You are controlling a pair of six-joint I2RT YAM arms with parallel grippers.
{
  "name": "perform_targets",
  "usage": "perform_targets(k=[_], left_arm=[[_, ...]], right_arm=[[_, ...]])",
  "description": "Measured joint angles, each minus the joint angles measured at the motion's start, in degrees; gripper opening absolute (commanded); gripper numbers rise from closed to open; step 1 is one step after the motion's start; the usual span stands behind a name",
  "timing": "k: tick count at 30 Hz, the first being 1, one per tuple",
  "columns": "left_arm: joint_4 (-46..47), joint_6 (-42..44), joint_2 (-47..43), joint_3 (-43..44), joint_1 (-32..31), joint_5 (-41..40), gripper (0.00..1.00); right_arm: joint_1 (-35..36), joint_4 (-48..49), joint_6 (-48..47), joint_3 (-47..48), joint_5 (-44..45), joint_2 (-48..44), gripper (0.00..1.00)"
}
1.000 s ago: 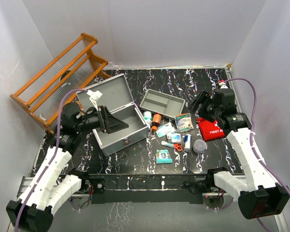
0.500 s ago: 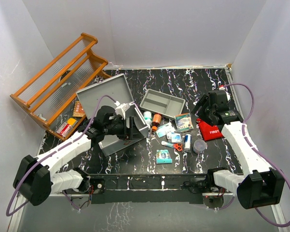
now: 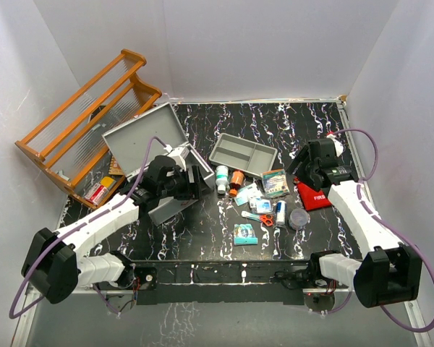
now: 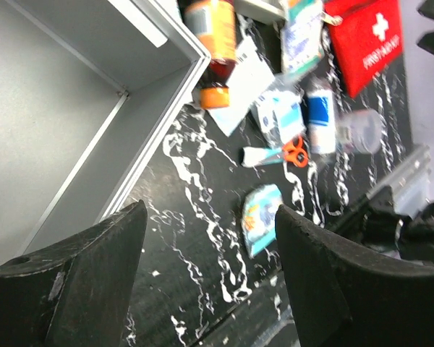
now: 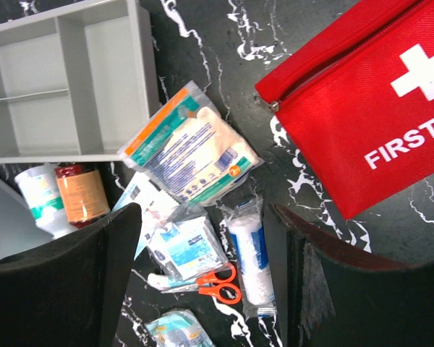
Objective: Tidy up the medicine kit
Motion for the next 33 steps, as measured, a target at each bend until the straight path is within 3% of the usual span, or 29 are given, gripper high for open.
perform_targets(k=[6, 15, 24, 33], left_arm=[[-0.04, 0.35, 4.61, 1.99, 0.0, -6.05, 0.72], [0.33, 0.17, 9.53, 5.68, 0.02, -12.22, 0.73], [1.4, 1.31, 13.14, 7.63, 0.02, -9.31, 0.75], [1.51, 1.75, 13.18, 8.31, 0.09, -3.08, 0.76]], right_arm=[[0.0, 1.09, -0.22, 0.0, 7.1, 3.02, 0.65], [-0.07, 1.27, 0.07, 0.24, 17.35, 13.03, 0.54], [-0.98, 3.82, 0.39, 2.16, 21.33, 20.83, 0.5], [-4.28, 3.93, 1.2, 6.25, 25.38, 25.66, 0.55]])
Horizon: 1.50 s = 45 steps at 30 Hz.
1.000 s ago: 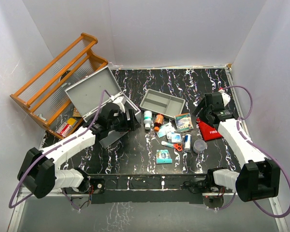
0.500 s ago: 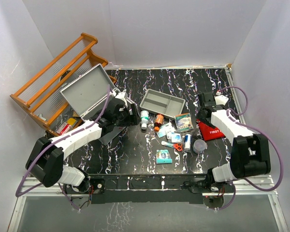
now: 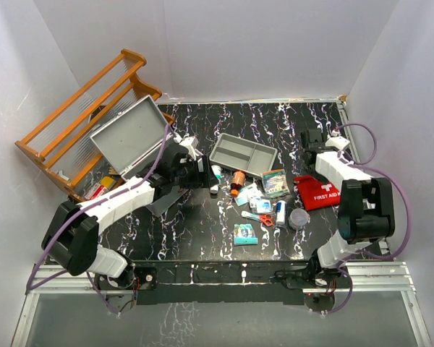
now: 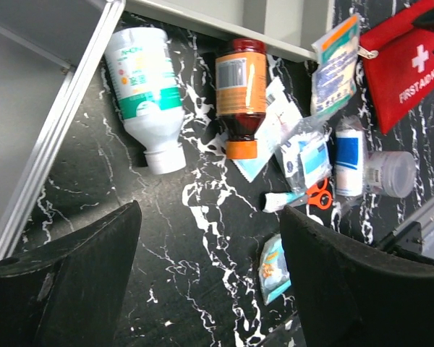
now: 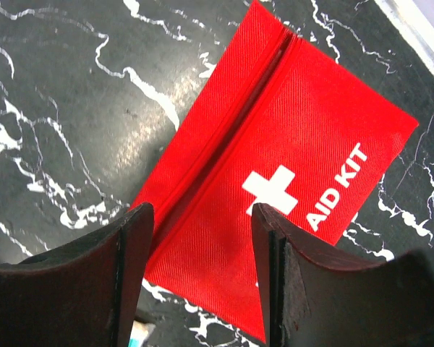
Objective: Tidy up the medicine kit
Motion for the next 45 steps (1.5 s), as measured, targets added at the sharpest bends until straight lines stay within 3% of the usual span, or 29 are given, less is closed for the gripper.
perform_targets(k=[6, 11, 13, 17, 18, 27, 35, 37, 39, 45], left_arm=[[0.44, -0.02, 0.0, 1.27, 0.0, 3.48, 0.78], [0.81, 0.0, 0.0, 2.21, 0.0, 5.35, 0.78], [0.85, 0.0, 0.0, 2.4, 0.0, 5.95, 0.78], [0.81, 0.09, -0.02, 2.43, 0.0, 6.34, 0.78], [0.81, 0.11, -0.02, 2.43, 0.0, 6.34, 0.79], [0.26, 0.11, -0.17, 3.26, 0.0, 6.34, 0.8], [-0.7, -0.04, -0.26, 4.26, 0.0, 6.34, 0.82], [-0.85, -0.13, -0.28, 4.26, 0.0, 6.34, 0.82], [-0.98, -0.17, -0.28, 4.26, 0.0, 6.34, 0.82], [-1.25, -0.5, -0.28, 4.26, 0.0, 6.34, 0.82]], right_arm=[[-1.9, -0.24, 0.87, 3.61, 1.53, 5.42, 0.54], [-2.4, -0.76, 0.98, 3.85, 1.42, 8.74, 0.45], [-2.4, -0.87, 0.87, 3.85, 1.29, 9.4, 0.37], [-2.4, -0.83, 0.28, 3.85, 0.68, 10.47, 0.04], [-2.4, -0.79, 0.11, 3.85, 0.46, 10.54, 0.0], [-2.4, -0.39, -1.64, 3.85, -2.43, 9.18, 0.0], [-2.4, 0.2, -2.8, 3.85, -6.69, -2.25, 0.01], [-2.4, 0.55, -2.71, 3.82, -6.69, -3.89, 0.24], [-2.4, 1.44, -2.08, 3.32, -6.69, -4.13, 0.41], [-2.45, 1.27, -0.17, 2.19, -8.2, 0.52, 0.42]])
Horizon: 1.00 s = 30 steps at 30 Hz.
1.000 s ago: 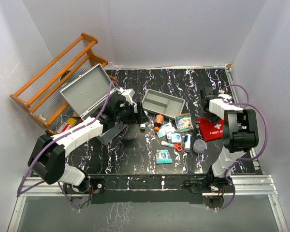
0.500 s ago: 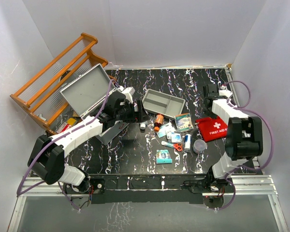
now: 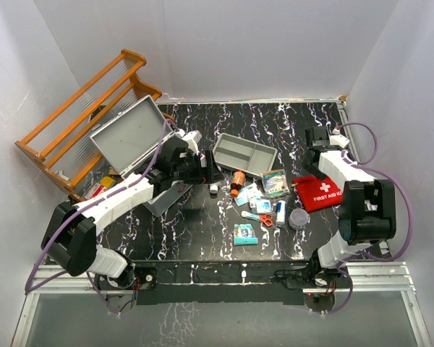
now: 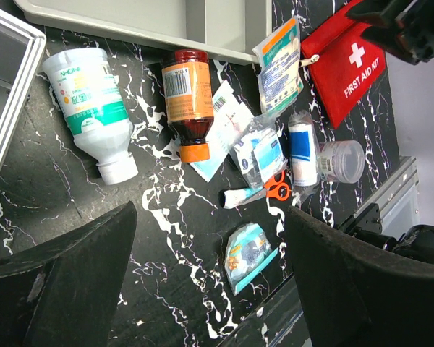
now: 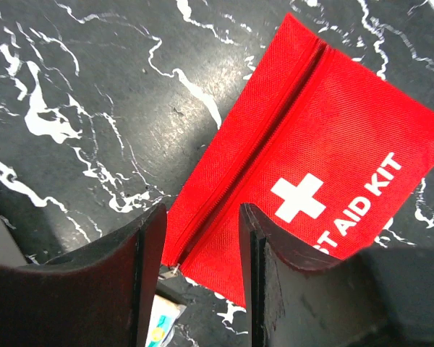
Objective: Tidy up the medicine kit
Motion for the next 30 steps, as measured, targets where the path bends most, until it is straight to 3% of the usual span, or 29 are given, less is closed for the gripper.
perform_targets(k=[7, 12, 16, 24, 30], left_arm=[[-0.09, -0.52, 0.0, 0.0, 0.0, 0.02, 0.82], [-0.11, -0.66, 0.0, 0.0, 0.0, 0.02, 0.82], [-0.13, -0.7, 0.0, 0.0, 0.0, 0.0, 0.83], [-0.31, -0.68, 0.0, 0.0, 0.0, -0.02, 0.83], [-0.61, -0.76, 0.0, 0.0, 0.0, 0.0, 0.84]], right_arm=[[-0.02, 0.22, 2.62, -0.5, -1.68, 5.42, 0.34], [0.0, 1.62, 3.17, -0.04, -2.08, 8.26, 0.19], [0.0, 2.89, 2.71, 0.2, -1.25, 8.94, 0.0], [-0.02, 5.95, -1.44, 0.07, -2.08, 9.09, 0.0], [-0.24, 6.73, -4.02, -2.4, -7.65, 4.63, 0.0]])
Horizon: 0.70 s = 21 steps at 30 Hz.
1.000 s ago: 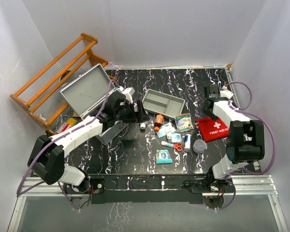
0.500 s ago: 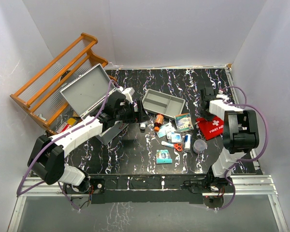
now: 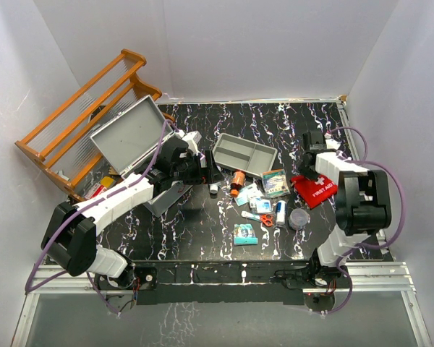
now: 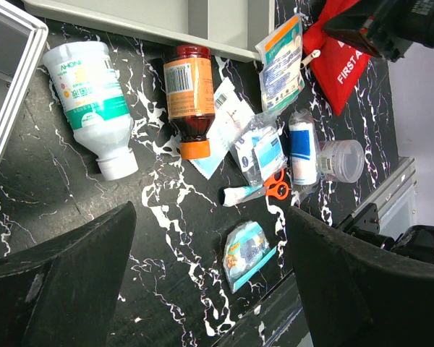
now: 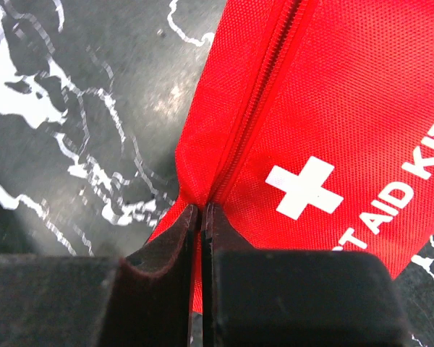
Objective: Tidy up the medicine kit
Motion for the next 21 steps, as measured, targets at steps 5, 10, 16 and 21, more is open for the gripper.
perform_targets(k=[5, 10, 16, 21], left_arm=[[-0.92, -0.79, 0.17, 1.46, 0.0, 0.52, 0.85], [-1.95, -2.01, 0.33, 4.76, 0.0, 1.53, 0.86], [-3.56, -5.42, 1.07, 10.84, 0.28, 1.88, 0.87], [-4.2, -8.66, 1.16, 13.09, 2.21, 1.9, 0.86]], right_arm=[[0.02, 0.31, -1.31, -0.46, -6.36, -10.54, 0.0], [0.39, 2.91, -2.32, -0.46, -13.66, -20.26, 0.0], [6.84, 4.11, -3.06, -0.46, -21.09, -24.35, 0.0], [18.21, 5.01, -2.91, -0.96, -24.96, -27.76, 0.0]])
